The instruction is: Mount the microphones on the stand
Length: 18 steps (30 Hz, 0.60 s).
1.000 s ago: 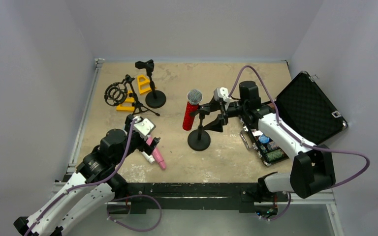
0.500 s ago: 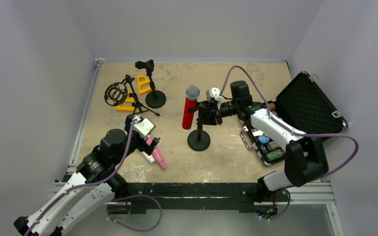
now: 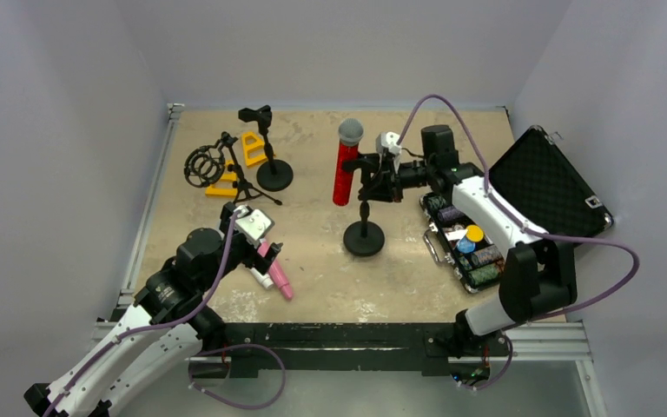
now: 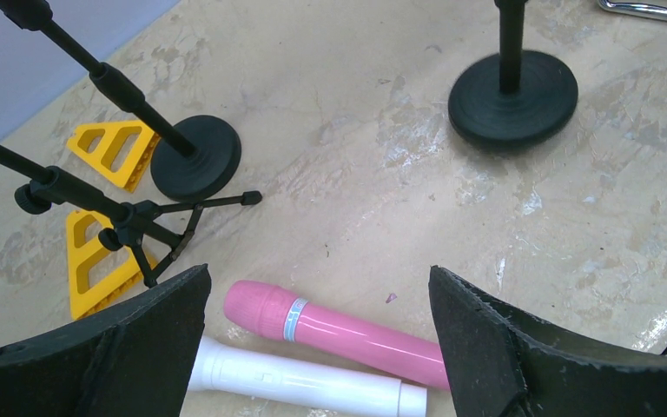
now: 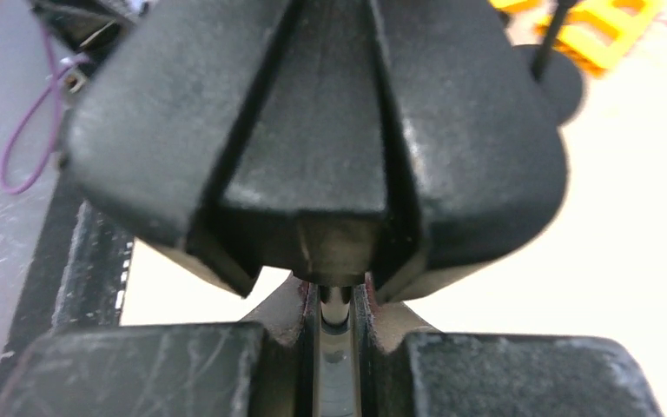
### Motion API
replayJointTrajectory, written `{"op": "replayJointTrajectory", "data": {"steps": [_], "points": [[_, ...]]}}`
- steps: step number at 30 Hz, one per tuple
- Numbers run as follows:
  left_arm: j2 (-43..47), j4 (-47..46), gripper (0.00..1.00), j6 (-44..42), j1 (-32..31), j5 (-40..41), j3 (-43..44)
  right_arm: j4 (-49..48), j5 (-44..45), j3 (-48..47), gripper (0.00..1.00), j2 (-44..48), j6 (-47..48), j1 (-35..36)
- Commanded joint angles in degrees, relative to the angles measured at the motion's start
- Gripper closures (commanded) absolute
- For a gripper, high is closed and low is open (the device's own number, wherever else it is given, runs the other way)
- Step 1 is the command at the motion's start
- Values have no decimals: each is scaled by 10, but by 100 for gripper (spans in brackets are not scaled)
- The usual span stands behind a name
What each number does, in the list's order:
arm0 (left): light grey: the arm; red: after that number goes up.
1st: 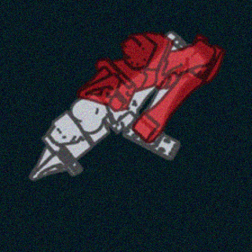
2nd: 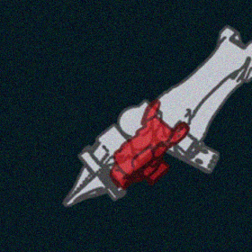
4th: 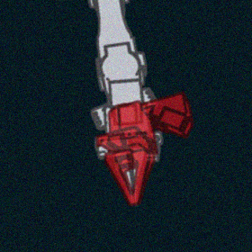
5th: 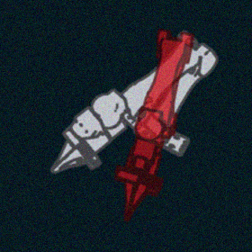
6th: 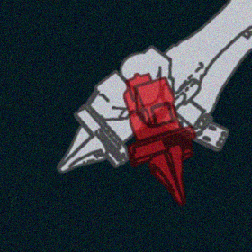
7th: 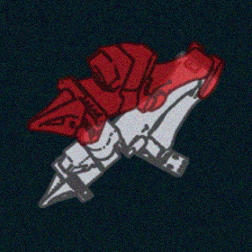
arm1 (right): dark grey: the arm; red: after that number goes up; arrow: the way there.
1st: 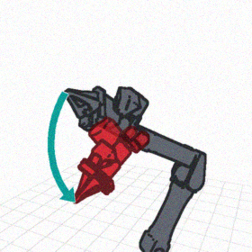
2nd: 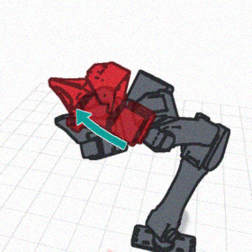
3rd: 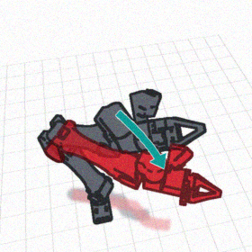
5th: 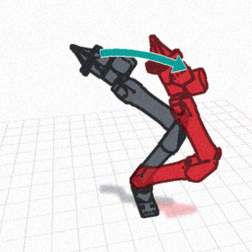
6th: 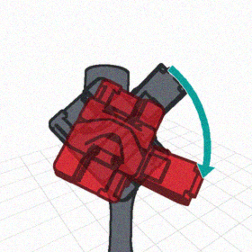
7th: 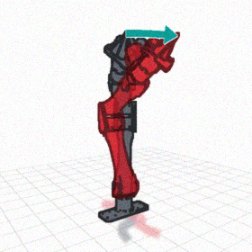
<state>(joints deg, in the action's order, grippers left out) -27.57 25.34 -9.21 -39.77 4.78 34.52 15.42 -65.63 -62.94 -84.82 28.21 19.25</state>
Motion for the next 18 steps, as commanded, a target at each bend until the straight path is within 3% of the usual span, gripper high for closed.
{"op": "replayJointTrajectory", "data": {"steps": [1, 6, 18], "points": [[5, -15, 1, -4, 3, 3, -2, 9, -10, -97, 100, -9, -8, -57], [4, -17, 1, -5, 3, 3, -2, 55, -6, -174, 100, -46, 14, -101], [2, -19, 1, -8, 3, 2, -3, 12, 39, -289, 100, -125, -29, -139]]}}
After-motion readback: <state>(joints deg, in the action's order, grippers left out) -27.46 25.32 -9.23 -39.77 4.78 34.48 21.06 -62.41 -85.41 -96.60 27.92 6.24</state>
